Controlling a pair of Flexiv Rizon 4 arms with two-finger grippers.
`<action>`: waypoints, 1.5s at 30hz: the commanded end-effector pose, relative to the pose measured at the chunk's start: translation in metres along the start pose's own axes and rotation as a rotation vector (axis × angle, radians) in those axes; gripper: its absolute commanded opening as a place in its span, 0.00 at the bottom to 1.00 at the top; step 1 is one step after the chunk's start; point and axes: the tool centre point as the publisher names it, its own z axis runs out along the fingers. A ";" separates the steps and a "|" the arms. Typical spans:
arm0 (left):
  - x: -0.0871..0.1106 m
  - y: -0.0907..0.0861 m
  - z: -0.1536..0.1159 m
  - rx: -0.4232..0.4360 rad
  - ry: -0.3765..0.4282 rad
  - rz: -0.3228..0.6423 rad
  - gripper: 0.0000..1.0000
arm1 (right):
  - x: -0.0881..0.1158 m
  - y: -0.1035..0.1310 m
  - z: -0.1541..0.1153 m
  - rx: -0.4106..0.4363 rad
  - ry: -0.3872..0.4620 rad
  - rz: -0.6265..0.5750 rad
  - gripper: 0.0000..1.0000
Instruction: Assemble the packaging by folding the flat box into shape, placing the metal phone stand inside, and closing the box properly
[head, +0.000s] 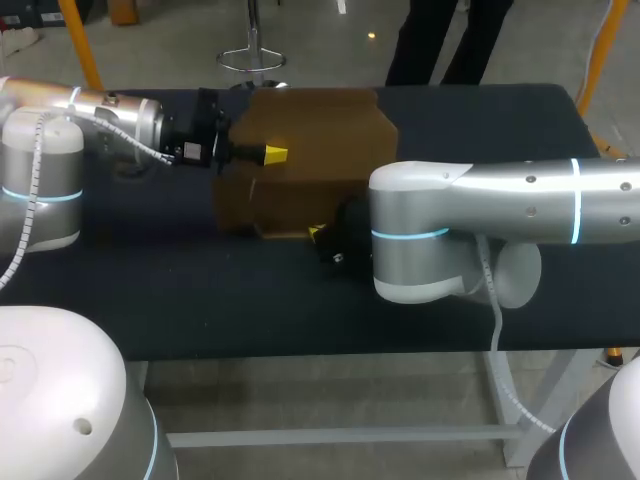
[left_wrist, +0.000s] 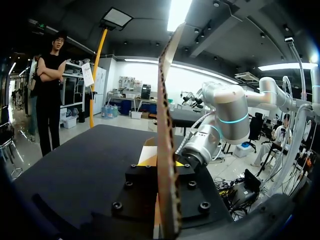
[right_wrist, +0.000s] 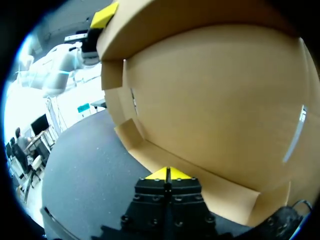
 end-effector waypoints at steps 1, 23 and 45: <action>-0.002 0.004 0.001 -0.002 0.006 -0.001 0.00 | 0.001 -0.008 0.005 -0.003 -0.005 0.001 0.00; -0.002 0.004 0.000 -0.010 0.003 0.001 0.00 | 0.008 -0.003 -0.012 -0.036 0.012 -0.009 0.00; -0.002 0.004 0.000 -0.010 0.003 0.001 0.00 | 0.026 0.005 -0.099 -0.121 0.054 -0.033 0.00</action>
